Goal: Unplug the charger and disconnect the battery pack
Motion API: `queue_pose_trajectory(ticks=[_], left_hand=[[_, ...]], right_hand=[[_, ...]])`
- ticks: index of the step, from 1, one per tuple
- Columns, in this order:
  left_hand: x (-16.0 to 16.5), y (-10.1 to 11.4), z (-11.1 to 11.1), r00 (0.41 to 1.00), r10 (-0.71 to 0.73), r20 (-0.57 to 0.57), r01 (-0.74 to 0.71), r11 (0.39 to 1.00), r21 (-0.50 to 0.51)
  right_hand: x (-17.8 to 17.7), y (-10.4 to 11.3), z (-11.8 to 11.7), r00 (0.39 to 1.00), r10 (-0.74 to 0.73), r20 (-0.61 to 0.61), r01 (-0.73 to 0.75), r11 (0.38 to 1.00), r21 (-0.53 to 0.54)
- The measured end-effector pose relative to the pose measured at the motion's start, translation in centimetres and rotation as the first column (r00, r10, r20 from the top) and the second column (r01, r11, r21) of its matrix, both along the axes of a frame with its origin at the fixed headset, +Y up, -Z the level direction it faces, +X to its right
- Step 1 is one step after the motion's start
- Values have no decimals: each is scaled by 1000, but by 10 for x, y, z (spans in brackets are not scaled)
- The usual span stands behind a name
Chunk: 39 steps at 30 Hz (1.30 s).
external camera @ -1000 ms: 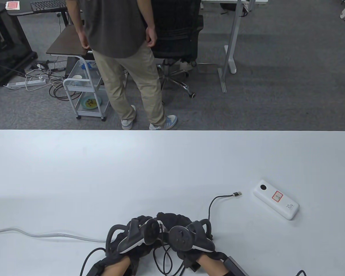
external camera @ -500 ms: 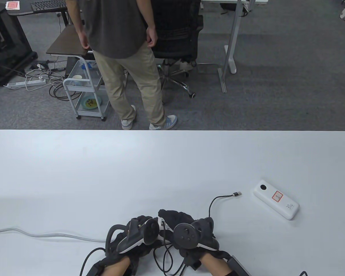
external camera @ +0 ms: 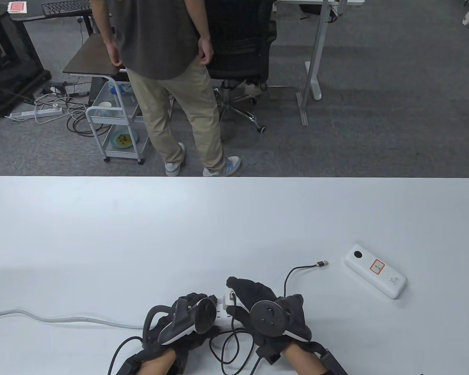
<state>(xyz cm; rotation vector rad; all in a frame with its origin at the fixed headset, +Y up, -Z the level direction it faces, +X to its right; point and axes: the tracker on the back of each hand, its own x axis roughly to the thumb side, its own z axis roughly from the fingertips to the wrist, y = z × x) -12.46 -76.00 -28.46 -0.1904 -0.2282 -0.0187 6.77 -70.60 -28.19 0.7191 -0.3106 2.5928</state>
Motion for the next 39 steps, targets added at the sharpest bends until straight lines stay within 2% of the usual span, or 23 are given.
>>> queue_pose_trajectory(ticks=[17, 29, 39], left_hand=[[-1, 0, -1, 1000, 1, 2, -1, 1000, -18], [-1, 0, 0, 1000, -6, 7, 6, 1000, -17], [-2, 0, 0, 1000, -7, 9, 7, 1000, -19]], right_hand=[[34, 26, 4, 994, -50, 92, 44, 997, 65], [71, 34, 3, 979, -53, 197, 40, 997, 68], [111, 42, 14, 949, 15, 315, -45, 995, 89]])
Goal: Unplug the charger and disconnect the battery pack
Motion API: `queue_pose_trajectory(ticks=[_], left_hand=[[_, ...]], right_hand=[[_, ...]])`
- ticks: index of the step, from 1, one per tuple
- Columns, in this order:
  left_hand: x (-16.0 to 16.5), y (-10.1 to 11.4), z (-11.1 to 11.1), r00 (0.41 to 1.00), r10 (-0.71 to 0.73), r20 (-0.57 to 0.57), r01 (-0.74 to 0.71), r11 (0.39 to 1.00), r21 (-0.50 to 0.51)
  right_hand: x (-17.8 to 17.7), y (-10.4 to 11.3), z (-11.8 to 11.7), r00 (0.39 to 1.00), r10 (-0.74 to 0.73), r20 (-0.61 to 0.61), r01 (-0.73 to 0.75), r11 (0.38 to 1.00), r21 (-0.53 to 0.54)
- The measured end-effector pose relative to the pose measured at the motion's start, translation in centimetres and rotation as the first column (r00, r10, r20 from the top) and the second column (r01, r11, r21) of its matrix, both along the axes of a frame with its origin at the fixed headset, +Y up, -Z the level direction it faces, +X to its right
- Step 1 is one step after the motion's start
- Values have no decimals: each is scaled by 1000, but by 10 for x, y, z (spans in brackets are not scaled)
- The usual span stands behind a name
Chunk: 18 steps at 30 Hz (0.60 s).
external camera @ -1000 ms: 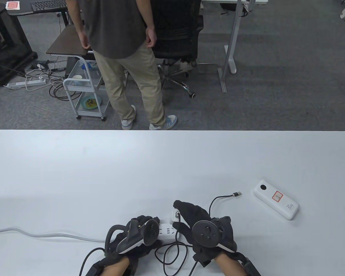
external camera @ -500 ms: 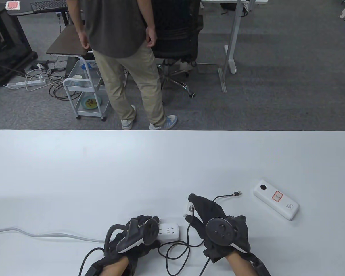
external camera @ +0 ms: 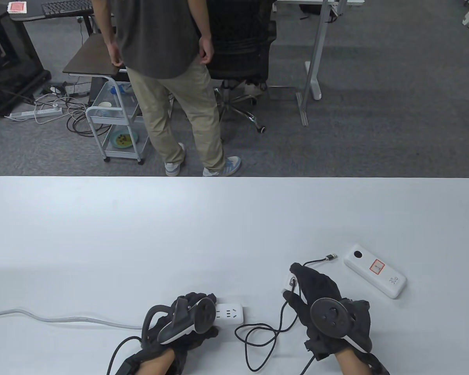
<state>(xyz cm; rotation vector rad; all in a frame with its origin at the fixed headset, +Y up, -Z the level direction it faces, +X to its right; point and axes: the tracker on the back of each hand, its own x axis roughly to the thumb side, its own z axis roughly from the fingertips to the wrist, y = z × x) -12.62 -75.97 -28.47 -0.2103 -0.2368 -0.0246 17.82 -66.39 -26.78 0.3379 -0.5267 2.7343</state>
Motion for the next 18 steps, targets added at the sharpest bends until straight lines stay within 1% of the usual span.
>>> queue_pose_trajectory(ticks=[4, 7, 13, 18], left_hand=[[0, 0, 0, 1000, 0, 2, 0, 1000, -1], [-1, 0, 0, 1000, 2, 1, -2, 1000, -3], [-1, 0, 0, 1000, 3, 1, -3, 1000, -4], [-1, -1, 0, 1000, 0, 1, 0, 1000, -5]], right_hand=[[10, 6, 3, 995, 84, 48, -84, 996, 4], [15, 6, 4, 985, 147, 87, -147, 989, -7], [17, -6, -4, 973, 209, 93, -201, 975, -92], [12, -20, -10, 952, 291, 93, -277, 951, -134]])
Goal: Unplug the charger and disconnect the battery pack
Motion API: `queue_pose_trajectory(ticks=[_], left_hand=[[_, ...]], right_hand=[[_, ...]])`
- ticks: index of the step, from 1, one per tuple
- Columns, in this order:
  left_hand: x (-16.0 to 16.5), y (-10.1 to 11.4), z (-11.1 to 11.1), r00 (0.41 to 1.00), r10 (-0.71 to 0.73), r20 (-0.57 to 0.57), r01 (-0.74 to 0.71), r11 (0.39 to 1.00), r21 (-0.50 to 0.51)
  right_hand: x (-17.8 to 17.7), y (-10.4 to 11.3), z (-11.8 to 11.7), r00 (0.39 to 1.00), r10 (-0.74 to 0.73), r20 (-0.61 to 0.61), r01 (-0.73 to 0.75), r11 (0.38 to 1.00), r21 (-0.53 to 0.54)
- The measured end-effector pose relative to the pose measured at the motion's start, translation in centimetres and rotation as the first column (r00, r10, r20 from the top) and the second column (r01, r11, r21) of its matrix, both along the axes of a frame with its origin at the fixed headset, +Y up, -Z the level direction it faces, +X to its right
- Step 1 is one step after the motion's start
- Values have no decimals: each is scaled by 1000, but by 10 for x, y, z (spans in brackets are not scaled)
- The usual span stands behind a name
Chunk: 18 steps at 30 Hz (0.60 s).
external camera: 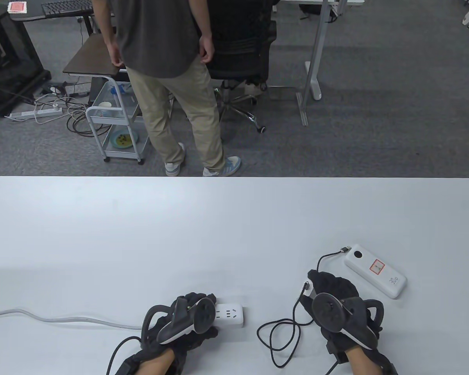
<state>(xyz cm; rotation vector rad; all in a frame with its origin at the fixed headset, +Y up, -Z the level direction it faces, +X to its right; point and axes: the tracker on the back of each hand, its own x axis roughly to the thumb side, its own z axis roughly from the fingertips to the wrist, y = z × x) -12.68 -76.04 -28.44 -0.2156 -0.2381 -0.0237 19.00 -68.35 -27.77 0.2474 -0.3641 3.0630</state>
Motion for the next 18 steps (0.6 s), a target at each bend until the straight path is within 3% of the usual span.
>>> queue_pose_trajectory(ticks=[8, 18], left_hand=[[0, 0, 0, 1000, -5, -2, 5, 1000, -4], [1, 0, 1, 1000, -14, -5, 14, 1000, -8]], right_hand=[[-1, -10, -7, 997, 61, 41, -60, 998, -6], [-16, -39, -26, 959, 276, 70, -267, 957, -112]])
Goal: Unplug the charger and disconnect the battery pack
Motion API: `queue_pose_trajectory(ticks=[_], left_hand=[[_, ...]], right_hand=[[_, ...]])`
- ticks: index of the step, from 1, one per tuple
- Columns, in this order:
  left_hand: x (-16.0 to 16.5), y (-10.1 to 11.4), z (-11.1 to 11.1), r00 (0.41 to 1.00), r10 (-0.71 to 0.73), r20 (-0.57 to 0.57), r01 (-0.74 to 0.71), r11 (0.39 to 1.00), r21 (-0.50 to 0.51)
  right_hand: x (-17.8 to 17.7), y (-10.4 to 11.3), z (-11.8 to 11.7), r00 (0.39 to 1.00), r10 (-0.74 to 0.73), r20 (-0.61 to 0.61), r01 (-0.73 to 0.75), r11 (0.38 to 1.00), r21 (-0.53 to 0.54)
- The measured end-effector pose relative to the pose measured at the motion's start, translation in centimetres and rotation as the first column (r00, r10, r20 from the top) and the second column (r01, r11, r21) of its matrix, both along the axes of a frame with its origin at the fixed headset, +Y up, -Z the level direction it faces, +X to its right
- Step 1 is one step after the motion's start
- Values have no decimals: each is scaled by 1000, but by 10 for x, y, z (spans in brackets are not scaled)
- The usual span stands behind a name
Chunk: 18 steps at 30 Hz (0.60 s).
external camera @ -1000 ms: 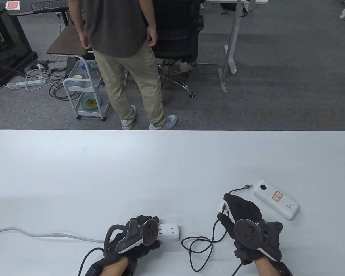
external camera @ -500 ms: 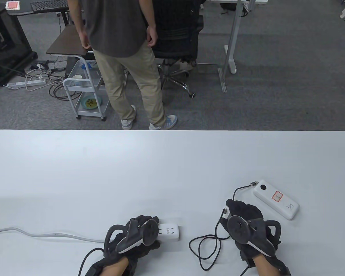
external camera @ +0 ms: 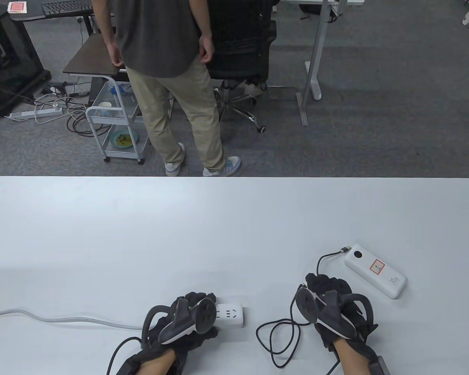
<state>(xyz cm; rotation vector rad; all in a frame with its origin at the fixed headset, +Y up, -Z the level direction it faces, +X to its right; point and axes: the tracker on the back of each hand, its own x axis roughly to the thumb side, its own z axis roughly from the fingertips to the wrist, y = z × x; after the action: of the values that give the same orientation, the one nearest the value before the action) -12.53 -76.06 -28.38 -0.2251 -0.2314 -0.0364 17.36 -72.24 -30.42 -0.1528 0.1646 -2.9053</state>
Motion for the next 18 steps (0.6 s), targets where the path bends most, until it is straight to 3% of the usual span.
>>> queue_pose_trajectory(ticks=[4, 10, 18], left_hand=[[0, 0, 0, 1000, -1, -1, 1, 1000, 0], [0, -1, 0, 1000, -4, 0, 4, 1000, -1], [1, 0, 0, 1000, -7, 1, 7, 1000, -3]], right_hand=[[-1, -10, -7, 999, 28, 21, -27, 998, -54], [-2, -19, -13, 1000, -16, 19, 17, 998, -58], [-11, -28, -14, 999, 53, -8, -53, 997, -63]])
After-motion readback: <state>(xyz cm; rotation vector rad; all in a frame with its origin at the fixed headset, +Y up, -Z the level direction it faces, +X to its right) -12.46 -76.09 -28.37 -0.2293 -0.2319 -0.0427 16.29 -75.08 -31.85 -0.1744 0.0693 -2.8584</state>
